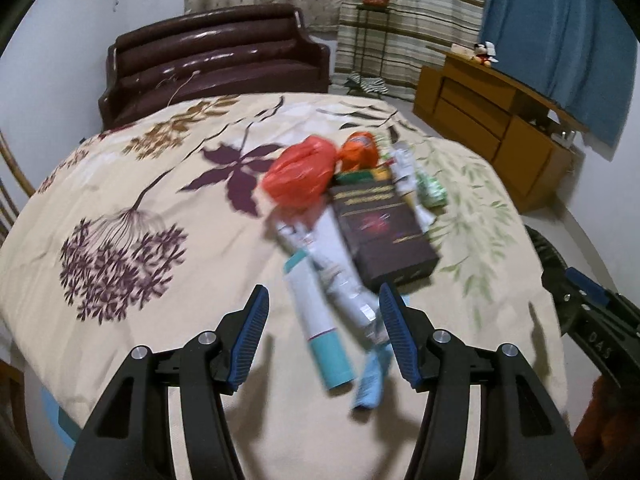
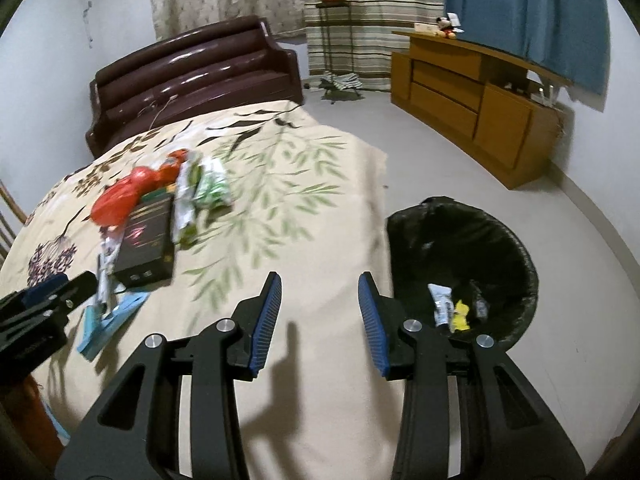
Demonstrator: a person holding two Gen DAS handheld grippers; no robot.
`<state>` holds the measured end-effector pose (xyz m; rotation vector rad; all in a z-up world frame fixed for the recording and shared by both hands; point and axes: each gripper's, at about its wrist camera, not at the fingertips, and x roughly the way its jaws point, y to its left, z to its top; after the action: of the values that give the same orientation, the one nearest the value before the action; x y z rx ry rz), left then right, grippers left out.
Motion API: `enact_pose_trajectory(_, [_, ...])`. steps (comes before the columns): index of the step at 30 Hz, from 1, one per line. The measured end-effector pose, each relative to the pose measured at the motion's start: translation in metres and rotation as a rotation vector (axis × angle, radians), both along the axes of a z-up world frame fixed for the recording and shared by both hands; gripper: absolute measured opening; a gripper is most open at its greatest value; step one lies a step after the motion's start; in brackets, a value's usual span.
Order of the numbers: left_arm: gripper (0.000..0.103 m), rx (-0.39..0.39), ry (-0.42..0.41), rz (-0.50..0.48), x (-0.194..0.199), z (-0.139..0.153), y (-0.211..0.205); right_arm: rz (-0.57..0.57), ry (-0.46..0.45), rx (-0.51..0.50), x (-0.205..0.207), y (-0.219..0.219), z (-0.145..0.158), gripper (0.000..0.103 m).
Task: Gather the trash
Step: 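Move both open grippers back over the trash on the bedspread, then grasp the teal-capped tube with the left gripper while the right gripper grasps the blue-white tube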
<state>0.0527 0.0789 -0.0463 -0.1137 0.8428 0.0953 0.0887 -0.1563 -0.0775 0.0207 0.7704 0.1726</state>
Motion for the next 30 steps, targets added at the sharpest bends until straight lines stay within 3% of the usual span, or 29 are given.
enact_pose_trajectory(11, [0.057,-0.024,0.043,-0.002,-0.002,-0.017,0.018,0.054,0.014,-0.010,-0.009,0.035,-0.004,0.040])
enact_pose_trajectory(20, [0.055,0.001,0.059,-0.028,0.001,-0.024,0.019,0.067,0.025,-0.010,-0.011,0.043,-0.007,0.040])
enact_pose_trajectory(24, [0.042,0.001,0.054,-0.045,-0.001,-0.024,0.022,0.073,0.028,-0.008,-0.011,0.046,-0.008,0.040])
enact_pose_trajectory(28, [0.023,0.010,0.047,-0.083,0.001,-0.024,0.017,0.080,0.032,-0.010,-0.011,0.051,-0.009,0.040])
enact_pose_trajectory(30, [0.020,0.018,0.042,-0.094,0.001,-0.024,0.015,0.085,0.031,-0.010,-0.013,0.053,-0.008,0.040])
